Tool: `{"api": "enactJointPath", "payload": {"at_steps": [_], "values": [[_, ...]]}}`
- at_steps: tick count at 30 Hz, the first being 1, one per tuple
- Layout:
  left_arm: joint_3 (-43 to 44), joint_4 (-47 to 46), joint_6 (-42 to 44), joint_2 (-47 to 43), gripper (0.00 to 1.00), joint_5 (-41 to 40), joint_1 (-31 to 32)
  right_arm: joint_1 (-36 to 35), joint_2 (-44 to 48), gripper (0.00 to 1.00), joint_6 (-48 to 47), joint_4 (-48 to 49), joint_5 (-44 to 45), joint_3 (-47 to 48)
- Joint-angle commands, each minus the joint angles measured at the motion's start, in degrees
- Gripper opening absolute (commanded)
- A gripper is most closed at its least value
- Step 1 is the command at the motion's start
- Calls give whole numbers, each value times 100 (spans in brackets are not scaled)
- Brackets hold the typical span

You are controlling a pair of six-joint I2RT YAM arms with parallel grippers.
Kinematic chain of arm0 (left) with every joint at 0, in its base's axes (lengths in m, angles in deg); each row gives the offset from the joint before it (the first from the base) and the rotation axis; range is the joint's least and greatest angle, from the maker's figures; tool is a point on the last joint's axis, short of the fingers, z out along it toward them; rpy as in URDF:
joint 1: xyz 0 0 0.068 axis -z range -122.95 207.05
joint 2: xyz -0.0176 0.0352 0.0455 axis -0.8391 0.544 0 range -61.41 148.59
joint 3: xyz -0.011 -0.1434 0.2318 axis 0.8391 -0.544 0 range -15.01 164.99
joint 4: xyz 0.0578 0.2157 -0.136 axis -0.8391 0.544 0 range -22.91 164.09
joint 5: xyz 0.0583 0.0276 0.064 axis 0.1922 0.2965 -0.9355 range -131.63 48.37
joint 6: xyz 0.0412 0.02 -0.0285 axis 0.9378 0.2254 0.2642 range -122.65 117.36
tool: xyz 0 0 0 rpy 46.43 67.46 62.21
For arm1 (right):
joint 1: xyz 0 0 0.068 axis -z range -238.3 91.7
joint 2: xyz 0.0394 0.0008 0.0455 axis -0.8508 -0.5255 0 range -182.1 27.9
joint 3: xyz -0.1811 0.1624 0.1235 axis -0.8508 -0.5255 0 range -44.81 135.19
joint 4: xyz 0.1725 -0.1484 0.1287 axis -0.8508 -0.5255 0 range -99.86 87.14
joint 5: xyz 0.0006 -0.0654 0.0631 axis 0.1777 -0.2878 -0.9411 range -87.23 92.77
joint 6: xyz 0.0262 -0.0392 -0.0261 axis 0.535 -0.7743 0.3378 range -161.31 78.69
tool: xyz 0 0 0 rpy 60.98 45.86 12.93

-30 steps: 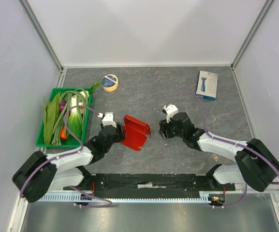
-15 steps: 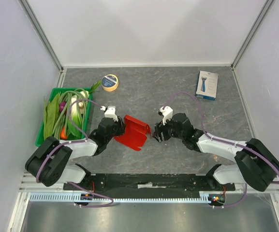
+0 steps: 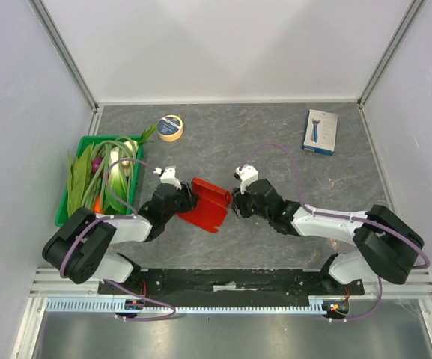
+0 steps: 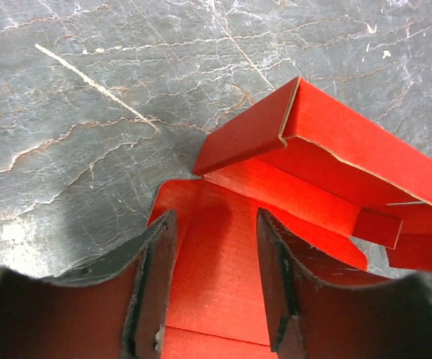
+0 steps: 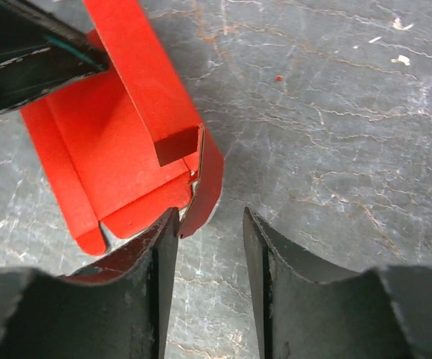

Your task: Fold the paper box

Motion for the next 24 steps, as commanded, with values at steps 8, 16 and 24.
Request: {"api": "enactJointPath", "payload": {"at_steps": [8,16,24], "values": [[-11,254,-45,-742,57,-159,-57,-36,-248,15,-7,-905,1678,849],[-3,-255,790,-471,42,438,-22,105,-371,0,-236,-1249,1389,1122],[225,-451,1151,-137,48,255,145,236,-591,0,-279,-1214,940,1210]]}}
